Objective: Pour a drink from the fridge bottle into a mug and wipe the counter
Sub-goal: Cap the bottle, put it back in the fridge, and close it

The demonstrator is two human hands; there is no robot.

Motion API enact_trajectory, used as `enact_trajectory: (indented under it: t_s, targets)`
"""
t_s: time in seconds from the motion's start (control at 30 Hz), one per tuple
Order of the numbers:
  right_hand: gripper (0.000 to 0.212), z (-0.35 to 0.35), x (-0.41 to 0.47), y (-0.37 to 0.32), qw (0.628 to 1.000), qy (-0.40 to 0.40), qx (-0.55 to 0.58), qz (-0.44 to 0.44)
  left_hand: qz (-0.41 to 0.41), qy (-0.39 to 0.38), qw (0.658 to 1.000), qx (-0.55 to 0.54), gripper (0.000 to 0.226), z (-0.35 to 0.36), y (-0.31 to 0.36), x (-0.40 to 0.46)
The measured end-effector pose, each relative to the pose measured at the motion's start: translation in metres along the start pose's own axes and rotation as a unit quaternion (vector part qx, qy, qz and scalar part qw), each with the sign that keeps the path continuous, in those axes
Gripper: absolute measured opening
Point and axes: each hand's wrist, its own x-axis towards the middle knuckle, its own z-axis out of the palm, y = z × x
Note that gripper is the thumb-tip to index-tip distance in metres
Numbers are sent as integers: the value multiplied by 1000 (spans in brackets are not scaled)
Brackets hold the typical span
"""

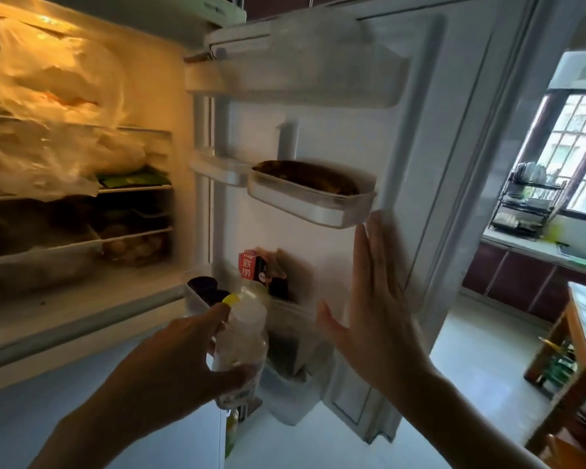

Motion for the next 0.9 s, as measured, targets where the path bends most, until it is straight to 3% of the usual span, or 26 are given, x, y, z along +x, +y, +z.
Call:
enact_trajectory:
  t_s: [0.2,0.43,0.53,0.7,0.9]
  targets:
    - [111,31,15,16,998,40,5,49,-40,140,989,1,72,17,-31,31]
    - [107,39,23,40,997,35,42,63,-66,252,965,-37,52,27,-79,119]
    - [106,40,26,48,996,32,46,66,-84,224,970,-45,37,29,-101,153]
    - [106,45,28,58,995,44,61,71,-146,174,972,-57,54,40,-124,181]
    - [104,51,32,61,994,45,55,83,-120,175,975,-69,56,54,-131,193]
